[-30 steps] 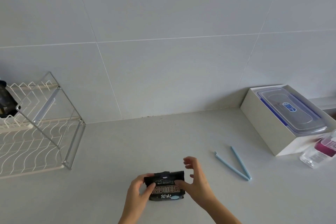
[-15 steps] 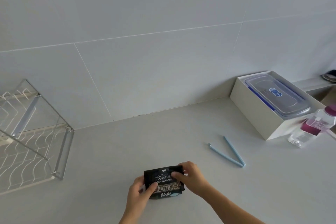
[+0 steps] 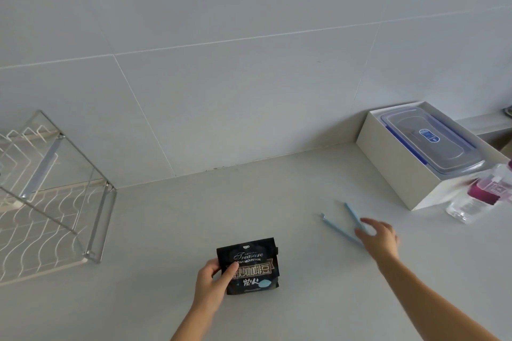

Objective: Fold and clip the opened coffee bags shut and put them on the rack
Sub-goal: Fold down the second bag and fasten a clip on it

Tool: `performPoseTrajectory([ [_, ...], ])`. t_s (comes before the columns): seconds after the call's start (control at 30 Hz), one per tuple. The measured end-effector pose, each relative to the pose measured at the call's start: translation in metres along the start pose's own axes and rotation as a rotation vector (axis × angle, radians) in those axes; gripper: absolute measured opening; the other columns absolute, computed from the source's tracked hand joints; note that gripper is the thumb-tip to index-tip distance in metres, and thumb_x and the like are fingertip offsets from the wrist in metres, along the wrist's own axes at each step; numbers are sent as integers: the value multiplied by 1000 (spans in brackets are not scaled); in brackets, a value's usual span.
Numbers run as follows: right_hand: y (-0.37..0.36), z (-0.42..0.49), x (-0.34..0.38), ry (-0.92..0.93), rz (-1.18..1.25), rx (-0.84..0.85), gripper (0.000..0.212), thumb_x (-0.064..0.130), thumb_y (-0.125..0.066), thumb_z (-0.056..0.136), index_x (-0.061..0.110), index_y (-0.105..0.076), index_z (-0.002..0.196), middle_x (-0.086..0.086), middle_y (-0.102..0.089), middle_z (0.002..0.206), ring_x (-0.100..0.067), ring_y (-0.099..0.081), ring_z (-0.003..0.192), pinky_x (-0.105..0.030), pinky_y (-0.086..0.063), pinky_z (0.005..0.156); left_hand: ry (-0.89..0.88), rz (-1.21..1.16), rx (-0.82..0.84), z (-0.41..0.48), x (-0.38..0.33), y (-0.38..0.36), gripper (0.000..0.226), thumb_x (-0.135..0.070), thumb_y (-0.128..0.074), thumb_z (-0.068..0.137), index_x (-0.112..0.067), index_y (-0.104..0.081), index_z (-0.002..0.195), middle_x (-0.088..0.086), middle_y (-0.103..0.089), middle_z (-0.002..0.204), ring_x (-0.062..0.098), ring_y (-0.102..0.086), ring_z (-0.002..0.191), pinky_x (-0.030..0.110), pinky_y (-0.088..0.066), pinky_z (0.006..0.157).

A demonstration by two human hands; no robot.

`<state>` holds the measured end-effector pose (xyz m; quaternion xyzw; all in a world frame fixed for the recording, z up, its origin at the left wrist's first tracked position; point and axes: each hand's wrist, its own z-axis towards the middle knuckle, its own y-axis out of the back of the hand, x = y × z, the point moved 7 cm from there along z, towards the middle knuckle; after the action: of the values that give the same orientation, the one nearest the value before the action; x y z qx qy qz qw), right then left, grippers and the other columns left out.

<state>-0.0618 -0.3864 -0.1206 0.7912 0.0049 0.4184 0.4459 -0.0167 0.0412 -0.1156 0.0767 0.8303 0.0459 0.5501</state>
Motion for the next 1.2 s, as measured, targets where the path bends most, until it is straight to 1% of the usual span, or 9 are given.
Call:
performPoseTrajectory([
  [0.1, -9, -12, -14, 116, -245, 142, 25, 16, -77, 74, 23, -69, 97, -12, -52, 118, -35, -45, 114, -40, -42, 92, -8, -6, -2, 2, -2, 0, 25, -15, -72, 78, -3, -65, 100, 13, -70, 98, 23, -64, 96, 34, -50, 84],
  [0.2, -19, -36, 8, 251, -143, 158, 20, 5, -77, 73, 23, -69, 78, -11, -61, 96, -31, -59, 92, -34, -46, 76, -9, -13, -12, 2, -3, -1, 26, -15, -72, 78, -2, -65, 100, 13, -70, 99, 24, -64, 97, 39, -51, 89],
  [0.3, -38, -61, 45, 284, 70, 335, 24, -1, -74, 75, 23, -69, 71, -7, -70, 81, -27, -65, 80, -30, -46, 71, -12, -11, -11, 0, -2, -1, 27, -14, -72, 78, -1, -65, 100, 14, -70, 99, 24, -64, 96, 38, -51, 87],
  [0.47, -52, -102, 112, 509, 99, 528, 28, 4, -74, 76, 31, -69, 74, 5, -72, 85, 2, -65, 78, -16, -51, 68, -8, -26, -15, -2, 0, 0, 29, -19, -74, 75, -4, -65, 99, 10, -71, 96, 20, -65, 94, 32, -52, 80],
  [0.67, -59, -131, 156, 749, -106, 538, 19, 20, -69, 79, 36, -62, 87, 16, -68, 88, -3, -62, 83, -25, -52, 74, -18, -24, -13, 1, 1, 0, 26, -15, -75, 74, -3, -66, 95, 11, -72, 94, 20, -66, 91, 28, -50, 73],
  [0.77, -69, -143, 170, 810, -154, 557, 31, 25, -68, 80, 39, -45, 94, 21, -65, 89, 1, -61, 81, -21, -51, 71, -31, -31, -20, 0, 0, 0, 21, -14, -75, 74, -6, -67, 92, 10, -72, 91, 21, -67, 88, 28, -52, 72],
  [0.87, -86, -156, 183, 853, -194, 604, 40, 23, -65, 79, 40, -38, 103, 16, -66, 94, -6, -60, 83, -27, -52, 73, -58, -27, -14, -2, -3, -1, 13, -12, -74, 76, -15, -67, 86, 2, -73, 83, 11, -70, 79, 19, -54, 61],
  [1.07, -104, -166, 200, 979, -354, 568, 50, 31, -65, 81, 33, -44, 126, 8, -60, 107, -13, -56, 93, -25, -43, 77, -104, 22, -34, -4, -9, 0, 9, -11, -73, 77, -18, -69, 78, -3, -74, 73, 13, -70, 75, 19, -54, 62],
  [1.2, -116, -184, 214, 1091, -473, 579, 40, 44, -63, 81, 25, -57, 116, 3, -55, 106, -17, -55, 88, -26, -41, 69, -153, 41, -29, -9, -14, -1, 21, -6, -71, 78, -26, -70, 78, -4, -73, 68, 7, -69, 70, 20, -54, 62],
])
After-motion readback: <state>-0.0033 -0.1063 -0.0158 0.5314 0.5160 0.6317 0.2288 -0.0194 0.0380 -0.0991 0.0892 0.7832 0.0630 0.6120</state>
